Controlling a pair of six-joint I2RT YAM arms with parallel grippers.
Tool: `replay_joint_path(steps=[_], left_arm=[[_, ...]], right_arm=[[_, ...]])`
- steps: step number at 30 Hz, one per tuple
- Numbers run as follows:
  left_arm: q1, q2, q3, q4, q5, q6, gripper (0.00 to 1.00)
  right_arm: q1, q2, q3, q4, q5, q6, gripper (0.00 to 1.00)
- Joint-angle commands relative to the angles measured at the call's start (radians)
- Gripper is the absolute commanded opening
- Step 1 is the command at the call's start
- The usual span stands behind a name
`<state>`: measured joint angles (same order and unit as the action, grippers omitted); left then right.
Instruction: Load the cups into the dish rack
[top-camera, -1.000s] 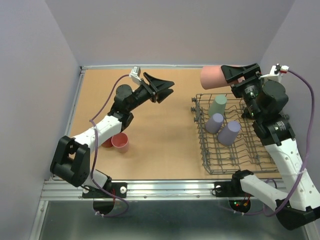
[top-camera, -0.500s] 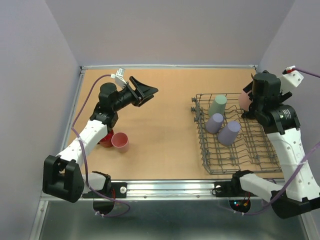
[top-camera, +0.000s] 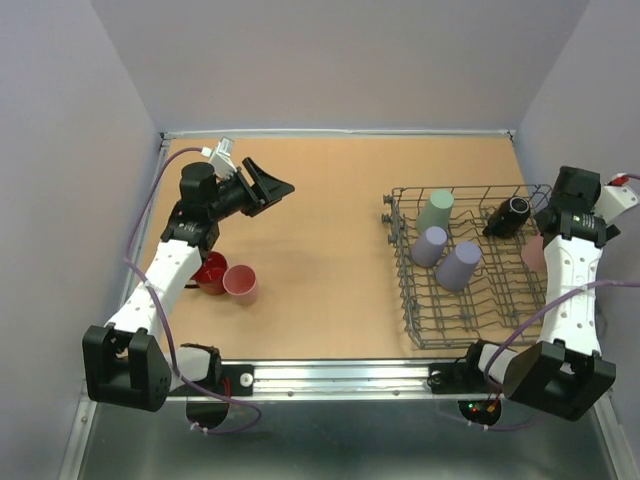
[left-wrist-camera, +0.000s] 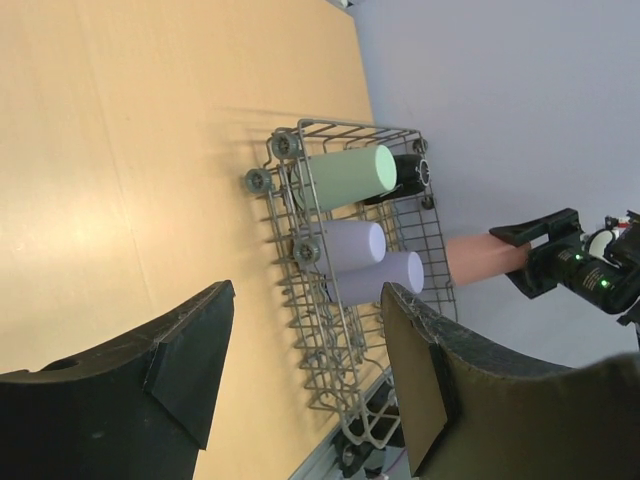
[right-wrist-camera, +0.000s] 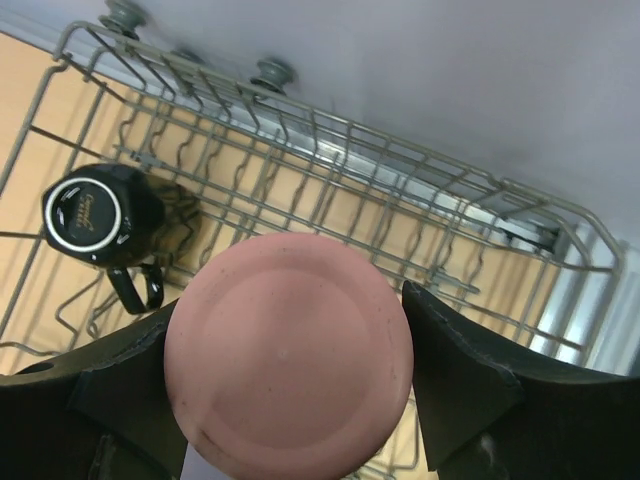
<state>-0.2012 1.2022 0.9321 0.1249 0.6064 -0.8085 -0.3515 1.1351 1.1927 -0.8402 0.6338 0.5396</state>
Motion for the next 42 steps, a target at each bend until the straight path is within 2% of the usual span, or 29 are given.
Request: replay_joint_path(steps=[1, 6, 16, 26, 42], left_arm=[[0.039, -0.046, 0.025, -0.014, 0.053, 0.084, 0.71], [0.062, -0.052, 0.03, -0.042, 0.061, 0.138, 0.71], [0.074, -0.067, 0.022, -0.048, 0.053, 0.192, 0.7], [0.074, -0.055, 0.017, -0.041, 0.039, 0.213, 0.7], [0.075, -0.023, -0.012, 0.013, 0.043, 0.193, 0.7]], right_arm=[[-0.042, 0.0, -0.039, 0.167, -0.052, -0.015, 0.0], [-0.102, 0.034, -0.116, 0.211, -0.137, 0.029, 0.0], [-0.135, 0.061, -0.291, 0.446, -0.143, 0.034, 0.0], [-0.136, 0.17, -0.312, 0.581, -0.131, 0.051, 0.01], [-0.136, 0.299, -0.303, 0.678, -0.143, 0.109, 0.0]])
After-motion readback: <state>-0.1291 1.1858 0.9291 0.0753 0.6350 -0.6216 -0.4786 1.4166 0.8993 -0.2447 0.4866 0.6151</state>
